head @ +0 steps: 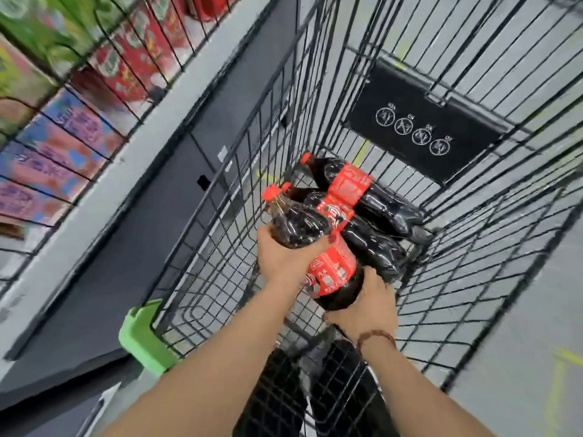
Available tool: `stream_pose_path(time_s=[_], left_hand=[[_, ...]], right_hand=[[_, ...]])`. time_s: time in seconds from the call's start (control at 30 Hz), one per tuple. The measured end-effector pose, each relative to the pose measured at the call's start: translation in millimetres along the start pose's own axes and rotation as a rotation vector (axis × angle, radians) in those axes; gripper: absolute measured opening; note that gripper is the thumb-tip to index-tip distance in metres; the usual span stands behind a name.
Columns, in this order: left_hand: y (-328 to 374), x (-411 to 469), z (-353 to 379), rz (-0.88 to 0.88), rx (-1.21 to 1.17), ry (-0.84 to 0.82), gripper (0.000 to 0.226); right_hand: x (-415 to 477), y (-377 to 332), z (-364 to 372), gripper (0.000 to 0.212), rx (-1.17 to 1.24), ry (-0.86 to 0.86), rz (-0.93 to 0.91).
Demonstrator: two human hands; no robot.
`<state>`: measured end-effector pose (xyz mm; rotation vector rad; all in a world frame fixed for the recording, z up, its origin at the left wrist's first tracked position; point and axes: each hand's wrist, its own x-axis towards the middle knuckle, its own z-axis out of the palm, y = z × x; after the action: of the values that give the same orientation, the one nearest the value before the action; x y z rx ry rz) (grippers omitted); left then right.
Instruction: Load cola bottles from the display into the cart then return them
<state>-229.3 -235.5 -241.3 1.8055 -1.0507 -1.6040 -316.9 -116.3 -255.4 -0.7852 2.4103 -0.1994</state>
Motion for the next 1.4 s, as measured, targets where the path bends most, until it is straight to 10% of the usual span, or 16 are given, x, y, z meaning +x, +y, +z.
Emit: stream_pose_path(time_s=[0.63,1.0,1.4], left_hand=[[182,-206,-89,0.785,-0.357,0.307,0.090],[139,-322,-220,0.908,-0.410,0.358,0.086],[-20,-492,-379,0.939,-0.504,0.867,0.109]], right_hand=[[-96,-94,-197,0.088,0.310,0.224,-0.804],[-225,-130,-206,0.093,0.378,-0.191,-1.112],[-453,-130,-72,0.079,0.359,-0.872,-1.332]])
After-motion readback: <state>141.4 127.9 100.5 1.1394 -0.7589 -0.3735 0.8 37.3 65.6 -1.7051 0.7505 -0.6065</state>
